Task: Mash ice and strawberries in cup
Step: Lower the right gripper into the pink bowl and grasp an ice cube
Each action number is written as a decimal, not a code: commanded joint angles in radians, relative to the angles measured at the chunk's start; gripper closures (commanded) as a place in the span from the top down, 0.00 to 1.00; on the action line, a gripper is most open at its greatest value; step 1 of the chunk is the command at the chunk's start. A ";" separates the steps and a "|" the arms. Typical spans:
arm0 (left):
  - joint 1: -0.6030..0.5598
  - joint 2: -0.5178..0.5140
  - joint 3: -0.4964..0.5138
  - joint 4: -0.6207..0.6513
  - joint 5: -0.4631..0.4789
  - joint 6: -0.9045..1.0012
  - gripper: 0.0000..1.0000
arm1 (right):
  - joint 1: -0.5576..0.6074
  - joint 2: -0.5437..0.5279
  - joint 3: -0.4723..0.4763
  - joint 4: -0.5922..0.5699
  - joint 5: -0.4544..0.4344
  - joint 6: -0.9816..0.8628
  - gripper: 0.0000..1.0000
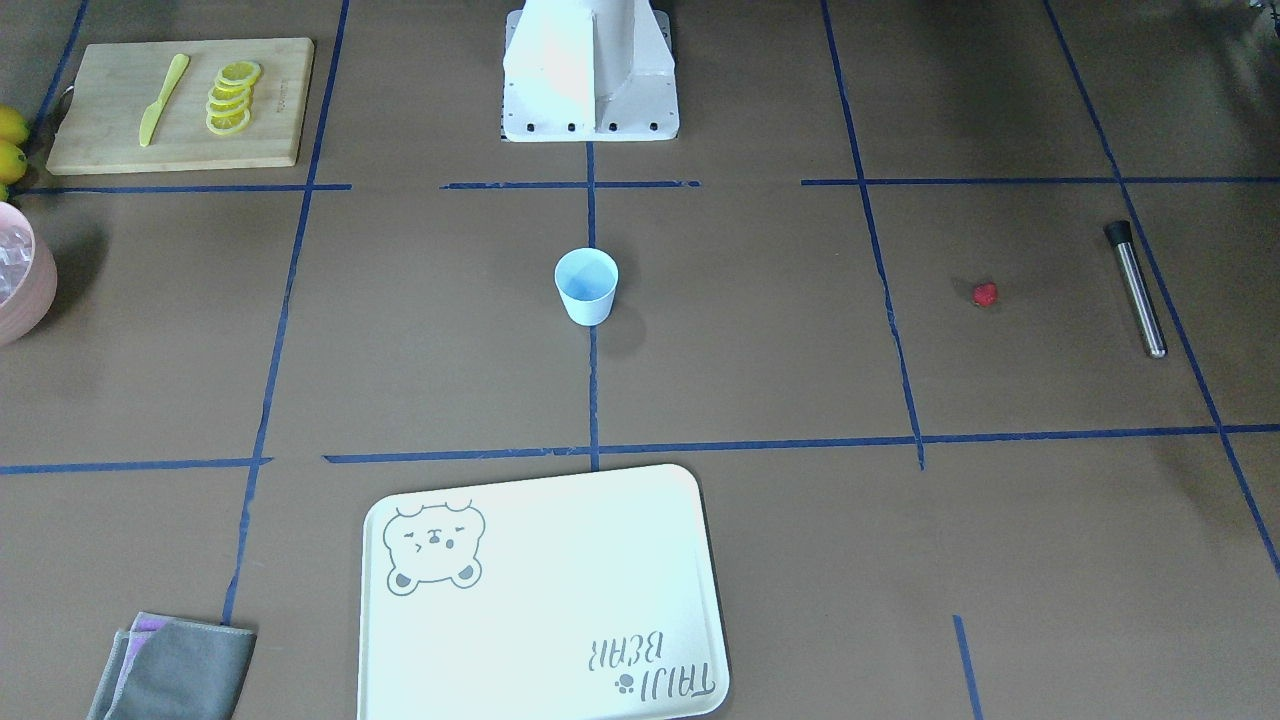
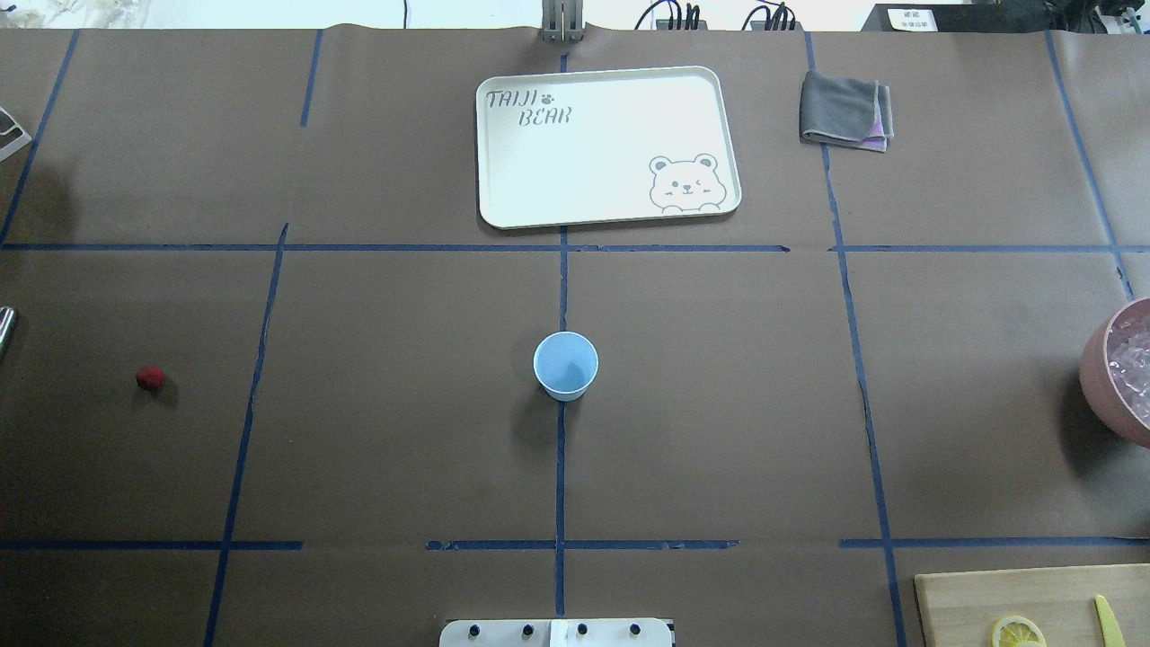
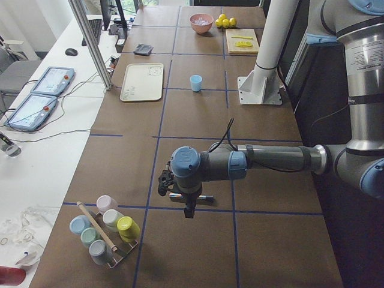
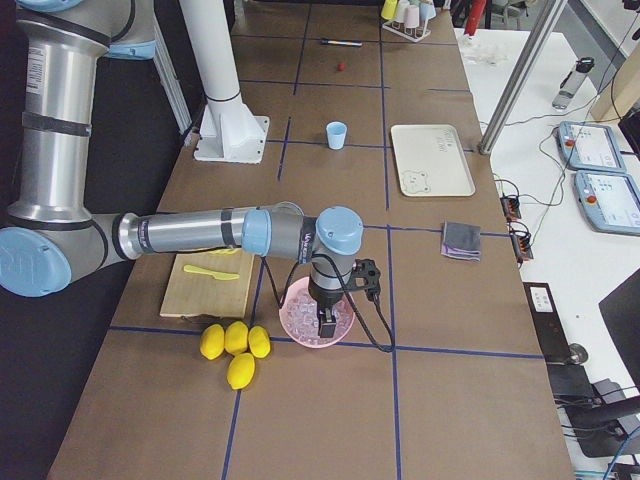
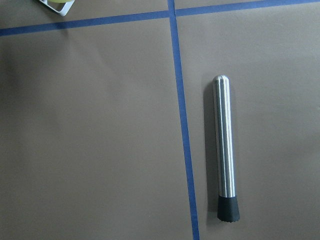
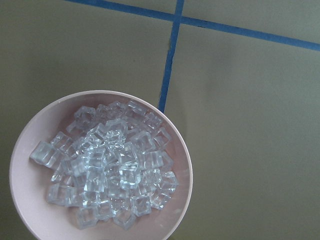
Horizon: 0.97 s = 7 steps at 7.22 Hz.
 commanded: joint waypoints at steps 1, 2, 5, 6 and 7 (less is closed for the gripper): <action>0.000 0.000 -0.003 0.001 0.001 0.000 1.00 | -0.001 0.000 0.001 0.000 0.002 0.002 1.00; 0.000 -0.002 -0.002 0.000 0.000 0.000 1.00 | -0.005 0.000 0.002 0.000 0.002 0.000 1.00; 0.000 -0.002 0.002 0.000 0.001 -0.002 1.00 | -0.083 0.000 0.007 0.101 -0.006 -0.003 1.00; 0.000 -0.002 0.002 0.000 0.001 -0.002 1.00 | -0.126 0.000 0.007 0.115 -0.009 0.008 1.00; 0.000 -0.002 0.002 0.000 0.001 -0.002 1.00 | -0.143 0.000 0.004 0.153 -0.006 0.046 1.00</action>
